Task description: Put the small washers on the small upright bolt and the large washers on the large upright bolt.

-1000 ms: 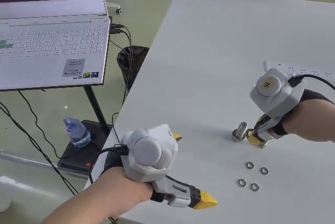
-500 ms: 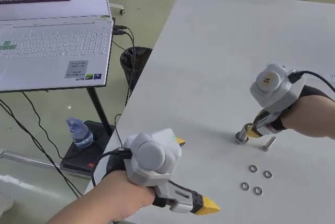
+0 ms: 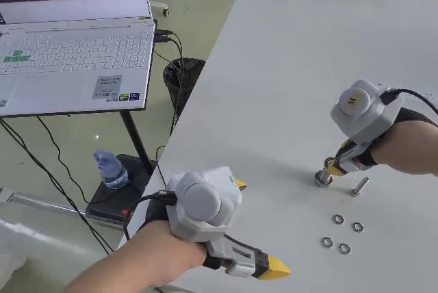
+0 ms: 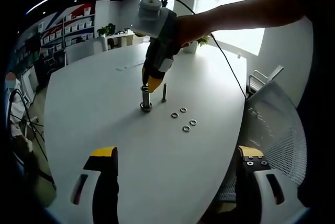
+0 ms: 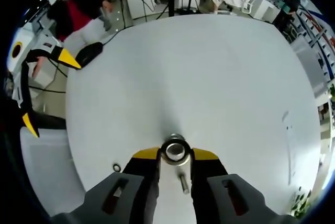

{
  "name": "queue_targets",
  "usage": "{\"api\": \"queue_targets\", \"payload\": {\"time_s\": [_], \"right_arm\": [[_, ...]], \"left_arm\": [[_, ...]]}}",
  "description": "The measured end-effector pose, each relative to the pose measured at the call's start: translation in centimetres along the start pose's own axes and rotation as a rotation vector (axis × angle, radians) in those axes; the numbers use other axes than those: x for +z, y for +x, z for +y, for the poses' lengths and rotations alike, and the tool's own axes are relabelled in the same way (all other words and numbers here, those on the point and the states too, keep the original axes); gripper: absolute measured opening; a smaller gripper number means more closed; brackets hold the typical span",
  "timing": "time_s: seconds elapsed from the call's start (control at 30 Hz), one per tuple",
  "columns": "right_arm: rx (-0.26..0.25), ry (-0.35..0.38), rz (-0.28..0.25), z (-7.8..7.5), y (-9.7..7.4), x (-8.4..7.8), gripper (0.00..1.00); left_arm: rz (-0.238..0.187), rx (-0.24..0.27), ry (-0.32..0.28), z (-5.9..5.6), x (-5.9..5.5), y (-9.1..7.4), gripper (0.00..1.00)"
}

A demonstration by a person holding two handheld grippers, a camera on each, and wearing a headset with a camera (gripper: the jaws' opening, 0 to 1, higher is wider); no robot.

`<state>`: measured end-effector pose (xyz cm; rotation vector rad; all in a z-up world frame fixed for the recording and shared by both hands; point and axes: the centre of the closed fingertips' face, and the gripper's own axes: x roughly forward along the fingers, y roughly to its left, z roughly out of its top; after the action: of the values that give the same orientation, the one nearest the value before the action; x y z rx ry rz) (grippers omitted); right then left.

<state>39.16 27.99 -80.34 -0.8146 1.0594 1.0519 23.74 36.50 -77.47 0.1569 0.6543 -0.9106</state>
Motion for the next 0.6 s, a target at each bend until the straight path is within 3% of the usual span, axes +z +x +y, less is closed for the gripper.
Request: {"api": "queue_targets", "payload": {"time_s": [0.6], "right_arm": [[0.001,-0.018,0.018,-0.1,1.2,0.0,0.22]], "left_arm": [[0.0,0.004,-0.01,0.2,-0.1,-0.1,0.92]]}}
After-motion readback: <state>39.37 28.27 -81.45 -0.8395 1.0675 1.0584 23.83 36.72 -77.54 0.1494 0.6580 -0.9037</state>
